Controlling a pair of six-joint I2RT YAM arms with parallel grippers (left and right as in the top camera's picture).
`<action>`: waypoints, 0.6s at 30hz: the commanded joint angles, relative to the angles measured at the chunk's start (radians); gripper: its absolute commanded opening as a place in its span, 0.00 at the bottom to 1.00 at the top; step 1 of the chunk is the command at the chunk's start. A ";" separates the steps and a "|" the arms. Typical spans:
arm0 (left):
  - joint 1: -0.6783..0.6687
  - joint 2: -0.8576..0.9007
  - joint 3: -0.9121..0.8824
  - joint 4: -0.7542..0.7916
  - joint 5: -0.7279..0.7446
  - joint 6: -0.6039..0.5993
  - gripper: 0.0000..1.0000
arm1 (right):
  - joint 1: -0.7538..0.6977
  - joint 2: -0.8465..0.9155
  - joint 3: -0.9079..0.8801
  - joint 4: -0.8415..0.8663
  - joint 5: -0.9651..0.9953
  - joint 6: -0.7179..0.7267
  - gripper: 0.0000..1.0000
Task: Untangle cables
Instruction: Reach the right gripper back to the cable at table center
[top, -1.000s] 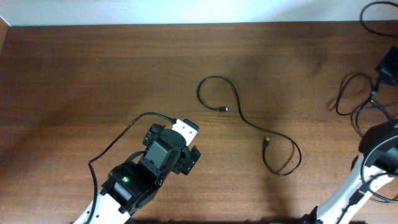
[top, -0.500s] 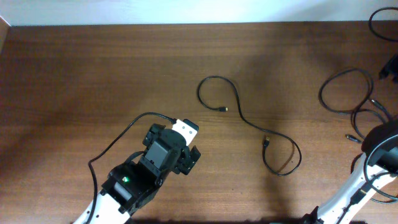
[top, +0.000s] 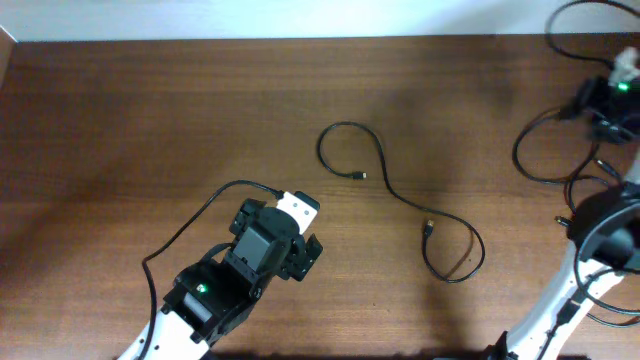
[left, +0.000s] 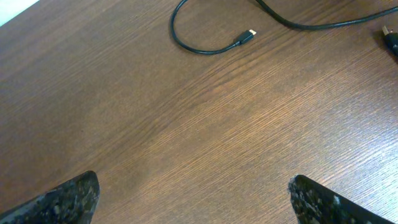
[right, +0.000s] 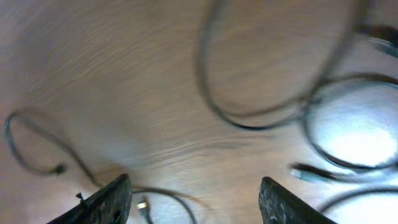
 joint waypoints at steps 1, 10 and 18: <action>0.003 -0.007 0.003 0.001 -0.010 -0.003 0.99 | 0.110 0.006 0.016 -0.001 -0.060 -0.110 0.65; 0.003 -0.007 0.003 0.001 -0.010 -0.003 0.99 | 0.318 0.006 0.016 -0.027 -0.040 -0.203 0.66; 0.003 -0.007 0.003 -0.002 -0.010 -0.003 0.99 | 0.455 0.006 -0.132 -0.020 -0.022 -0.233 0.66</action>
